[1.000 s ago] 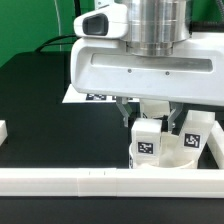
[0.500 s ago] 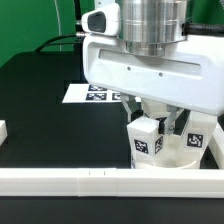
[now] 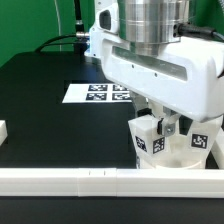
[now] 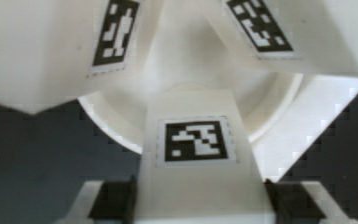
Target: Assemble stool
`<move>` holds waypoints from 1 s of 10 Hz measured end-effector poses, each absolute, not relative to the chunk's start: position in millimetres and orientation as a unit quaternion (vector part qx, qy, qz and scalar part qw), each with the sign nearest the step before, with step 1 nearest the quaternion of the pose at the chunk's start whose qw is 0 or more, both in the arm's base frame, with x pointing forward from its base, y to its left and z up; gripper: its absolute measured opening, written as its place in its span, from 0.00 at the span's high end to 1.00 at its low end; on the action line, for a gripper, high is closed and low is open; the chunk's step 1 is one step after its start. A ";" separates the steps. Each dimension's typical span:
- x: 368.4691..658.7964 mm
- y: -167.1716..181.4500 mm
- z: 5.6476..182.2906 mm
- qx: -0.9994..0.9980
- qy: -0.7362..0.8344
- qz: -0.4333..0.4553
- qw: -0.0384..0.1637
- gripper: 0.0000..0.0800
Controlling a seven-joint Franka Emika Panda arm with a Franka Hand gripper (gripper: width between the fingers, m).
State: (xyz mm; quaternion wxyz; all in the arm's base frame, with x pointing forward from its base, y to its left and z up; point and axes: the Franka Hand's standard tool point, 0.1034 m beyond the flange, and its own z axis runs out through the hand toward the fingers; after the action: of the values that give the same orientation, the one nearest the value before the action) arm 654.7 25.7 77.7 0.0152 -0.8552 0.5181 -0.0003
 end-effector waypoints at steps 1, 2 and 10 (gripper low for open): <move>653.4 27.5 77.8 -0.839 0.544 0.005 0.017 0.57; 652.3 29.8 77.9 -0.818 0.574 0.011 0.020 0.57; 641.5 37.9 79.9 -0.646 0.762 0.039 0.018 0.57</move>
Offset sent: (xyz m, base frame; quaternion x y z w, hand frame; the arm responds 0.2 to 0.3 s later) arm -0.0038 0.0000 0.0017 0.0019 -0.0103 0.2352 0.9719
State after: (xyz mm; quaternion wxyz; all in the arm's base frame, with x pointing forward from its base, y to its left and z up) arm 641.5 37.9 79.9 0.0185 -0.6461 0.7621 0.0387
